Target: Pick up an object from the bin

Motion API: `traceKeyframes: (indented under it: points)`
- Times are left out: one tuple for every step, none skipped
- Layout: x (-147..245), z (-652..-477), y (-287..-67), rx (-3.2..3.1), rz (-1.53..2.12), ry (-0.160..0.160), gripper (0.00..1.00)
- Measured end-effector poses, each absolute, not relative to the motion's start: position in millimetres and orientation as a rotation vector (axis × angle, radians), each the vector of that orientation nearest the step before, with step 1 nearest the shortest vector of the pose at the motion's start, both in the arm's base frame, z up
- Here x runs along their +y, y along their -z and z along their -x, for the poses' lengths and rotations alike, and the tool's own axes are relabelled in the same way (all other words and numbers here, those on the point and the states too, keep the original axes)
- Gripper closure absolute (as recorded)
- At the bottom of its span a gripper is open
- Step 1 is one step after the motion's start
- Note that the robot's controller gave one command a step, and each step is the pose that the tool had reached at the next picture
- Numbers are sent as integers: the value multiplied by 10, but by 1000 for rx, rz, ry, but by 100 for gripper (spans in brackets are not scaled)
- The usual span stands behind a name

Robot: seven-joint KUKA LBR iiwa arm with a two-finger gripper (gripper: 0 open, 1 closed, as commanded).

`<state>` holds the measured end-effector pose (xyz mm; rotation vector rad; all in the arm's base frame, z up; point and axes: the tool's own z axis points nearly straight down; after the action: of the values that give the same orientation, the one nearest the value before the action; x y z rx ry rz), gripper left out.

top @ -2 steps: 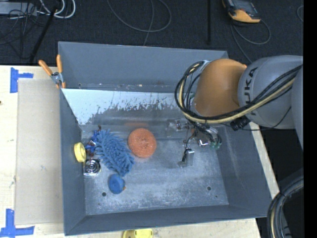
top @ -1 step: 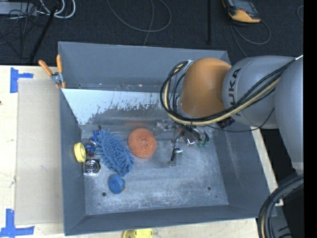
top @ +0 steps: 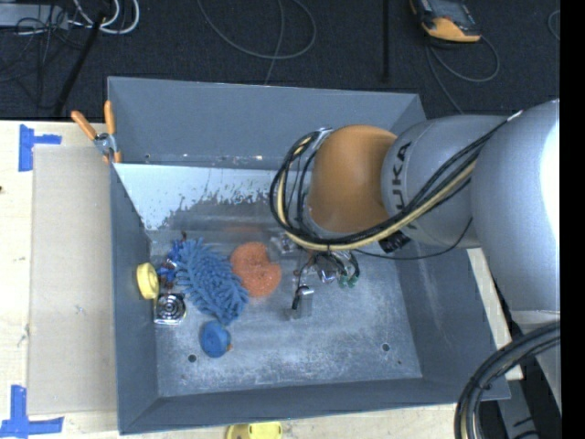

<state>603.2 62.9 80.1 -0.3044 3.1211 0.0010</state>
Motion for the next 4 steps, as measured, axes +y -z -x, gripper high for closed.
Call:
traceKeyframes:
  points:
    - [1004, -5956, -752, 3120, 341, 1, 0]
    - [1216, -6088, -721, 3113, 398, -1, 0]
    - [1176, -6204, -744, 3090, 491, -1, 100]
    - [1176, -6204, -744, 3090, 491, -1, 100]
